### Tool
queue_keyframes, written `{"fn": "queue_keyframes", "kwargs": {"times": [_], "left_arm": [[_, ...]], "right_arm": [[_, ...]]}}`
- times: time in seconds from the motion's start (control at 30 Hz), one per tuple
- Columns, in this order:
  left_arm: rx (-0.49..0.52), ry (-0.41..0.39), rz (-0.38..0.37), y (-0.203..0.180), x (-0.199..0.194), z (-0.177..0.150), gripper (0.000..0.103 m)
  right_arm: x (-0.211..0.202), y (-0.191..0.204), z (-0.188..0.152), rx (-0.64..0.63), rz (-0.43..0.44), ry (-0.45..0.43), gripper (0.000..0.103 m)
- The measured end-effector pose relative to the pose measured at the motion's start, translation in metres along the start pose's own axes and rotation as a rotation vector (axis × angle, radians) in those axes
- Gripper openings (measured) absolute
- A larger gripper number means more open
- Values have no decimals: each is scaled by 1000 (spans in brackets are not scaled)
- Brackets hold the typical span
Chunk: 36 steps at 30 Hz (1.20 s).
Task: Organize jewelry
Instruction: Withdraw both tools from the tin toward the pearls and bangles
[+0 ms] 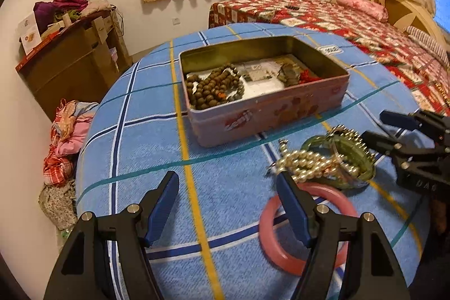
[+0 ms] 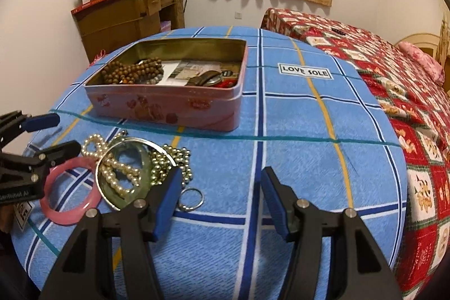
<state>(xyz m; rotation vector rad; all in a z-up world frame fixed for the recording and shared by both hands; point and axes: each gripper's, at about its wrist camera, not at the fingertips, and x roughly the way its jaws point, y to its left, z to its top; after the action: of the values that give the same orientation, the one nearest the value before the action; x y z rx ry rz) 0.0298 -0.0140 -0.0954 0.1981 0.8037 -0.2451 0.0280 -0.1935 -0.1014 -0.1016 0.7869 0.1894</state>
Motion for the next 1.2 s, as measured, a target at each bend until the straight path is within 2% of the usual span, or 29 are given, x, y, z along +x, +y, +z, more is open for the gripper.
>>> {"fn": "queue_keyframes", "kwargs": {"times": [0.2, 0.3, 0.4, 0.47, 0.53, 0.57, 0.63, 0.7, 0.8, 0.9, 1.03, 1.2], "left_arm": [[12, -16, -28, -10, -2, 7, 72], [40, 16, -31, -18, 9, 9, 72], [75, 63, 22, -21, 24, 10, 73], [74, 66, 19, -17, 24, 12, 74], [98, 73, 108, -11, 28, 9, 74], [86, 73, 121, -5, 30, 7, 74], [9, 75, 95, 12, 31, 4, 74], [-4, 72, 118, 22, 32, 3, 74], [-40, 68, 103, 31, 29, 3, 74], [-97, 23, 25, 34, 14, 3, 73], [-55, 14, -32, 17, 5, 8, 73], [14, 70, -17, -7, 23, 13, 74]], "right_arm": [[-5, 0, 0, 2, 9, -24, 60], [-3, 2, 0, -1, 8, -17, 60], [1, 3, -3, 7, 12, -4, 60], [3, 4, -4, 5, 11, 5, 60], [3, 4, -4, 4, 12, 7, 61], [3, 4, -4, 6, 12, 7, 61], [3, 3, -5, 11, 14, 6, 61], [3, 3, -6, 11, 13, 6, 61], [3, 4, -6, 7, 8, 6, 61], [3, 3, -6, 13, 6, 7, 64], [3, 3, -5, 18, 4, 7, 66], [4, 2, -5, 12, -5, 4, 68]]}}
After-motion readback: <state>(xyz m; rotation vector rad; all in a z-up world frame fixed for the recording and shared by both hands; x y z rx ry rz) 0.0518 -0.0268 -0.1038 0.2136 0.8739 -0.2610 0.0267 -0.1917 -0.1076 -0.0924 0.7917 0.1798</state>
